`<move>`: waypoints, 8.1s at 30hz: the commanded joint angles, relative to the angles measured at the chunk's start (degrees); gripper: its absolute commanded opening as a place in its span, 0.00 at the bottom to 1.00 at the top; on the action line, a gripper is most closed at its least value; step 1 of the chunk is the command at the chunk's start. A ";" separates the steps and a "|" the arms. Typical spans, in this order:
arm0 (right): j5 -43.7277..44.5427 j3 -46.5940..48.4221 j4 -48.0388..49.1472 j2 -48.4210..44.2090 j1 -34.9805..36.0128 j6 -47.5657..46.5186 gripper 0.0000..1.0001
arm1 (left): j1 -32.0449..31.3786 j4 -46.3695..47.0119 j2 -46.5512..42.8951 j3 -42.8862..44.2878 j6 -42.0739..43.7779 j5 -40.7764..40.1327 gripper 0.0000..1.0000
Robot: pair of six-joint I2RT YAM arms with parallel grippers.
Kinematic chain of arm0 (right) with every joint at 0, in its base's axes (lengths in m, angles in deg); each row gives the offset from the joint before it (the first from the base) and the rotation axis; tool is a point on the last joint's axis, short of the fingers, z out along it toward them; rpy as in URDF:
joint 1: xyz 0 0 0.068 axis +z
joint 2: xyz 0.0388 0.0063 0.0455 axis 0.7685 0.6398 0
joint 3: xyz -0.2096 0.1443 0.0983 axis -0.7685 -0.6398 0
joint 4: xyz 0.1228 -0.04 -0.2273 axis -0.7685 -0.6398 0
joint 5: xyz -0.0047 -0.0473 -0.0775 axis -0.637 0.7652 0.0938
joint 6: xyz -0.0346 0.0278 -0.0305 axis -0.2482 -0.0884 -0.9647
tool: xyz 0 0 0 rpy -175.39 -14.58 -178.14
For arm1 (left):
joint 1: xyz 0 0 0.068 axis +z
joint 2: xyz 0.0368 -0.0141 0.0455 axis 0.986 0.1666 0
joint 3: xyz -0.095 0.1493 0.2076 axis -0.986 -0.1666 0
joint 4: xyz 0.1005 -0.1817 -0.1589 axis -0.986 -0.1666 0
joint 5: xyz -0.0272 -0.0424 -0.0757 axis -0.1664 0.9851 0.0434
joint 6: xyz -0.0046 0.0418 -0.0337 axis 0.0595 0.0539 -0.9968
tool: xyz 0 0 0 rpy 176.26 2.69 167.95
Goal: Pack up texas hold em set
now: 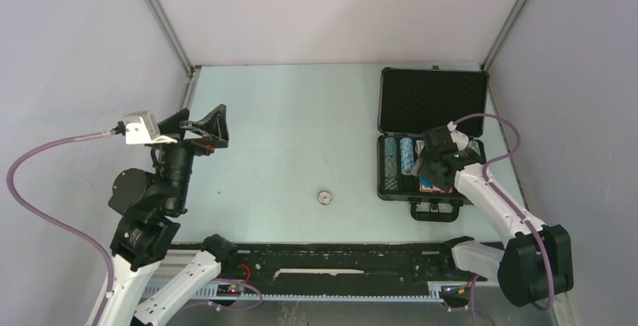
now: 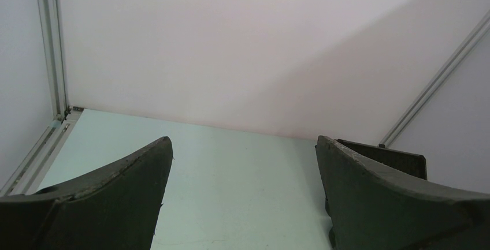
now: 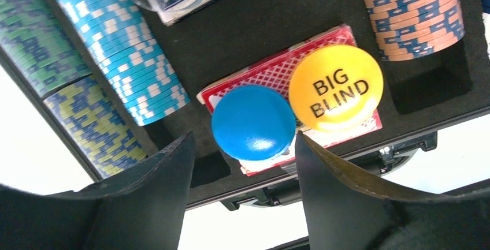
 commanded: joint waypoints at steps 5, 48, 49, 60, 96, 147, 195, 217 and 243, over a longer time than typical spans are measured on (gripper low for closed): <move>3.57 3.99 -3.31 -5.63 3.18 -0.70 0.75 | 0.15 0.51 1.42 0.09 -0.47 0.99 1.00; -14.21 39.80 -3.02 45.01 45.66 -39.02 1.00 | -0.30 0.20 1.89 0.20 0.41 -0.05 1.00; -14.18 39.91 -3.05 45.54 45.43 -39.00 0.99 | -0.28 0.22 1.88 0.22 0.43 -0.03 1.00; -14.43 40.53 -0.91 49.17 44.03 -38.94 0.89 | -0.30 0.22 1.79 0.25 0.26 0.44 1.00; -13.81 39.40 -1.26 50.24 44.16 -38.66 0.66 | -0.30 0.13 2.48 0.36 -0.10 1.34 1.00; -14.38 39.03 -1.92 47.91 42.83 -30.72 0.16 | -0.30 -5.73 5.00 0.76 -7.70 1.76 1.00; -18.28 43.57 -16.78 28.02 40.00 -38.22 0.00 | 19.08 37.50 49.93 -28.15 -46.69 81.10 0.95; -15.66 46.45 -15.94 29.78 43.56 -38.69 0.00 | 6.01 41.93 57.21 -21.61 -47.91 88.40 0.78; -9.54 50.15 -14.18 32.56 44.77 -40.51 0.00 | -0.08 43.47 54.87 -22.50 -46.51 92.02 0.65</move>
